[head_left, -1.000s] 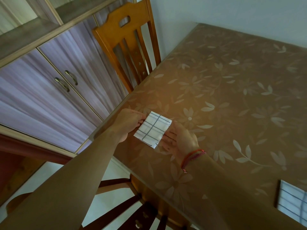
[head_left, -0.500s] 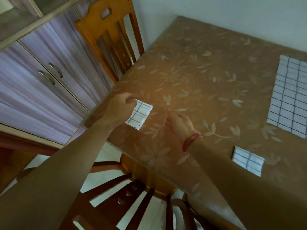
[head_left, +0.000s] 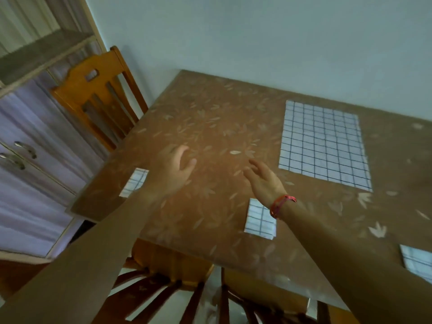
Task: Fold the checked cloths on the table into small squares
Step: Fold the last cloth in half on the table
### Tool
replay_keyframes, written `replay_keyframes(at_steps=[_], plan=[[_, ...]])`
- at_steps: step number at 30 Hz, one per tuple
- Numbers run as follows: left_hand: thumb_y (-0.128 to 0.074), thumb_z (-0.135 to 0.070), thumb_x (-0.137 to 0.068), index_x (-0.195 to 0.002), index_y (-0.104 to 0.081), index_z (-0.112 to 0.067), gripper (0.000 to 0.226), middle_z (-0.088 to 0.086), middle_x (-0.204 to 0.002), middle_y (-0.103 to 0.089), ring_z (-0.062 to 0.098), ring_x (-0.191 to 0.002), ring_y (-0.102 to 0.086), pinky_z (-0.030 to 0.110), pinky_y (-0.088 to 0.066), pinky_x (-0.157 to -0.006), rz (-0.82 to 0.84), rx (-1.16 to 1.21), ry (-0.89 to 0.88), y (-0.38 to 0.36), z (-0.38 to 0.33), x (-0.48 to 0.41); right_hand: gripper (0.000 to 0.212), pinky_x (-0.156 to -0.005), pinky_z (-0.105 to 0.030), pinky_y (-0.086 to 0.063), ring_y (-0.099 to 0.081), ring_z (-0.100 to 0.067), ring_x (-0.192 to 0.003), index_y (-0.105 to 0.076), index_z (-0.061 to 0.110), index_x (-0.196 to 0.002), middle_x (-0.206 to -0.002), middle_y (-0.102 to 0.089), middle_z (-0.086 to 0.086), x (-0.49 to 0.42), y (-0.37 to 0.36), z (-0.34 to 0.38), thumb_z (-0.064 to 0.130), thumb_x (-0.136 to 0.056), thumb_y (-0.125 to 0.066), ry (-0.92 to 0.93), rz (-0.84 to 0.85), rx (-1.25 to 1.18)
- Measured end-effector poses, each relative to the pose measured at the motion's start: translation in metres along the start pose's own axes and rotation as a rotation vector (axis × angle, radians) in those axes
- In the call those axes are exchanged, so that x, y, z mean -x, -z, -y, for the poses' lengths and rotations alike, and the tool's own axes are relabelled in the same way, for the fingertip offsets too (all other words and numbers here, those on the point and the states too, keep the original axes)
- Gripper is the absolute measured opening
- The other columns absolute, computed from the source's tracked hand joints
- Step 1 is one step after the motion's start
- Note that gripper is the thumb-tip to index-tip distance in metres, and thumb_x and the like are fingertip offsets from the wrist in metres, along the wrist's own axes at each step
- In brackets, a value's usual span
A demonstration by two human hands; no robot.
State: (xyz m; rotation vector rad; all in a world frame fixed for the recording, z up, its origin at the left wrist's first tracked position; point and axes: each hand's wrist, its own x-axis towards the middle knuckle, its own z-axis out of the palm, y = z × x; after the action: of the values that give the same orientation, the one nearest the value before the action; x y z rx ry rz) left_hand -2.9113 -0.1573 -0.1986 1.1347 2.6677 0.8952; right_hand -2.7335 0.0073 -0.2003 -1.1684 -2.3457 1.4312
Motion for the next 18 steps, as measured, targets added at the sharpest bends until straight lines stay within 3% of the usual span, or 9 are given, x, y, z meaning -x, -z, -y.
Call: replay_keyframes(at_steps=[3,7,11,18], plan=[[-0.057,-0.039,-0.094,-0.13,-0.056,-0.011,0.046,0.008,-0.128,-0.056,0.026,-0.12,-0.051,0.038,-0.042,-0.101,0.026,-0.033,-0.094,-0.014,-0.042,0.004,0.05,-0.102,-0.032,-0.04,-0.05,-0.015,-0.126,-0.038,0.033,-0.144,-0.142,-0.05,0.001,0.017,0.043,-0.015,0.047,-0.096,-0.045,0.033,-0.056,0.059],[-0.058,-0.034,-0.095,-0.132,-0.055,-0.005,0.047,0.009,-0.13,-0.053,0.025,-0.123,-0.046,0.021,-0.027,-0.098,0.057,-0.032,-0.145,-0.033,-0.093,0.012,0.052,-0.096,-0.031,-0.042,-0.052,-0.015,-0.117,-0.034,0.034,-0.146,-0.138,-0.052,-0.001,0.038,0.088,-0.035,0.047,-0.097,-0.043,0.031,-0.105,0.149],[-0.043,-0.054,-0.087,-0.129,-0.057,-0.009,0.063,0.008,-0.126,-0.056,0.029,-0.117,-0.053,0.042,-0.041,-0.101,0.072,-0.091,-0.249,-0.056,-0.141,0.013,0.053,-0.104,-0.034,-0.039,-0.045,-0.017,-0.131,-0.031,0.032,-0.147,-0.144,-0.047,-0.001,0.06,0.137,-0.061,0.045,-0.097,-0.042,0.034,-0.185,0.236],[-0.057,-0.046,-0.092,-0.133,-0.053,-0.012,0.053,0.005,-0.132,-0.05,0.025,-0.12,-0.049,0.04,-0.043,-0.098,0.077,-0.155,-0.405,-0.087,-0.21,0.016,0.056,-0.104,-0.037,-0.038,-0.042,-0.021,-0.133,-0.028,0.03,-0.148,-0.15,-0.038,0.002,0.083,0.196,-0.095,0.044,-0.096,-0.043,0.047,-0.259,0.37]])
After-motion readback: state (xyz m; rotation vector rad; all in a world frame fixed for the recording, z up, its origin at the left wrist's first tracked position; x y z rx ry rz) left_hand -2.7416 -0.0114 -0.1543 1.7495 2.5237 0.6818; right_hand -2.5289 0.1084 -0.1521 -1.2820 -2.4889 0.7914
